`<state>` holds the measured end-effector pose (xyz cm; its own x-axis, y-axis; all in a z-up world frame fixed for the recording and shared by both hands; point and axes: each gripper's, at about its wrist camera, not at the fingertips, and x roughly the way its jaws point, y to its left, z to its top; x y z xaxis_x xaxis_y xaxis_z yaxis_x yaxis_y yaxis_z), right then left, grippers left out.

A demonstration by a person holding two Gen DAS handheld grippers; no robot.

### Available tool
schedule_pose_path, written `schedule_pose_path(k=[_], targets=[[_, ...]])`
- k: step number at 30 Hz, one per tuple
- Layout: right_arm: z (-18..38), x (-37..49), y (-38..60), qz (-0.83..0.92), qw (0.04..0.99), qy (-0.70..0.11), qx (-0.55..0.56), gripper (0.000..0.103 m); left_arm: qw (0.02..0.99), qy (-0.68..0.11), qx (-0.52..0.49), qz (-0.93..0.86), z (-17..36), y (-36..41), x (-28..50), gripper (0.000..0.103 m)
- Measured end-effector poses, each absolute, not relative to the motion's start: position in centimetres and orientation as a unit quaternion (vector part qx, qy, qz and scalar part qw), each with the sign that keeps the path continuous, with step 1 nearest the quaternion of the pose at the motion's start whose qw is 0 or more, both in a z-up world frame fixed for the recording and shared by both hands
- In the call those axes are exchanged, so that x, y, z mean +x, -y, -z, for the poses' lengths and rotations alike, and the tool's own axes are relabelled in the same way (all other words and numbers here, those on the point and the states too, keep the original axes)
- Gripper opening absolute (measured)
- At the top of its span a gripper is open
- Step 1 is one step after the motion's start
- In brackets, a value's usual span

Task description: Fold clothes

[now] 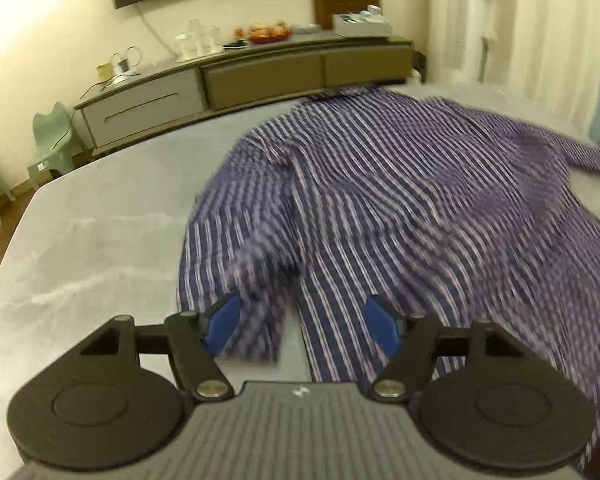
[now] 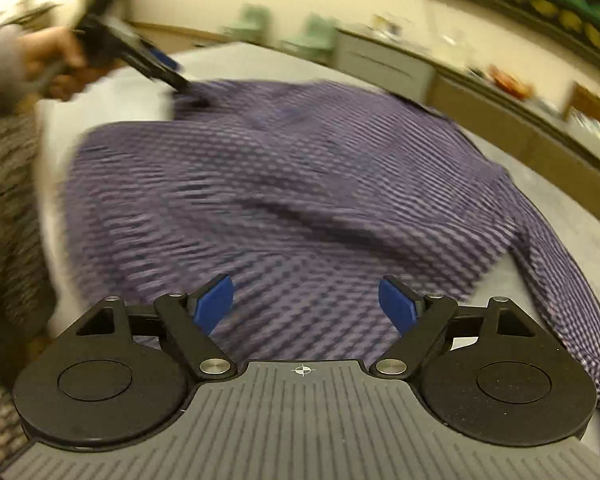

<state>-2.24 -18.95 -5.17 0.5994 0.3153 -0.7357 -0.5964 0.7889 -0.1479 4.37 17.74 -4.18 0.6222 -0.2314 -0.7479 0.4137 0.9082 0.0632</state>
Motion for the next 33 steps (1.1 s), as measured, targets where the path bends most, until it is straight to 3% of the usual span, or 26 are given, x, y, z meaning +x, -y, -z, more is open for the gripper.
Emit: schedule_pose_path(k=[1,4,6,7,8,10,12,15,17,19,22,24,25,26,28,31,33], targets=[[5.5,-2.8,18.7,-0.262,0.868,-0.37,-0.203,0.093,0.887,-0.403,0.119,0.192,4.6,-17.6,3.5,0.072],[6.5,-4.3,17.8,-0.264,0.851,-0.391,-0.23,0.091,0.866,-0.427,0.13,0.224,5.7,-17.2,0.9,0.073],[7.1,-5.4,17.2,-0.265,0.839,-0.404,-0.248,0.066,0.85,-0.44,0.153,0.245,6.7,-16.3,-0.8,0.07],[7.5,-5.9,16.9,-0.266,0.833,-0.411,-0.257,0.031,0.844,-0.439,0.171,0.258,7.1,-15.5,-1.9,0.067],[7.8,-6.4,16.6,-0.267,0.827,-0.418,-0.266,0.02,0.837,-0.437,0.188,0.27,7.4,-14.8,-2.9,0.066],[8.0,-6.5,17.3,-0.249,0.816,-0.441,-0.279,0.018,0.835,-0.419,0.19,0.3,6.9,-14.8,-4.2,0.066],[7.8,-6.2,18.6,-0.204,0.802,-0.453,-0.331,0.018,0.854,-0.395,0.161,0.297,5.5,-16.3,-4.2,0.067],[7.6,-6.1,20.1,-0.137,0.767,-0.462,-0.424,0.018,0.895,-0.392,0.029,0.209,4.0,-22.0,-0.7,0.073],[6.7,-5.6,21.1,-0.095,0.757,-0.456,-0.458,0.045,0.897,-0.418,-0.056,0.134,5.1,-25.3,2.6,0.08],[4.5,-5.1,21.7,-0.084,0.78,-0.439,-0.439,0.06,0.887,-0.446,-0.087,0.08,6.8,-27.2,5.9,0.08],[0.3,-4.3,20.8,-0.104,0.846,-0.393,-0.344,0.071,0.879,-0.469,-0.075,0.043,9.1,-27.1,9.8,0.08],[-1.0,-3.5,18.8,-0.135,0.873,-0.366,-0.292,0.074,0.89,-0.45,-0.053,0.053,9.8,-25.4,10.9,0.082],[-1.1,-2.9,17.4,-0.161,0.878,-0.36,-0.271,0.074,0.894,-0.442,-0.043,0.055,10.1,-24.5,11.6,0.072],[-0.7,-2.2,16.0,-0.18,0.879,-0.356,-0.262,0.074,0.901,-0.43,-0.033,0.052,10.2,-23.8,12.3,0.039],[0.0,-1.0,13.0,-0.217,0.879,-0.347,-0.245,0.075,0.905,-0.42,-0.031,0.055,9.6,-22.9,13.6,0.007],[1.1,1.5,9.4,-0.228,0.884,-0.337,-0.232,0.071,0.944,-0.323,0.037,0.053,5.7,-19.7,12.6,0.007],[0.0,3.7,8.6,-0.225,0.903,-0.327,-0.163,0.071,0.955,-0.262,0.109,0.086,4.0,-16.2,10.7,0.007]])
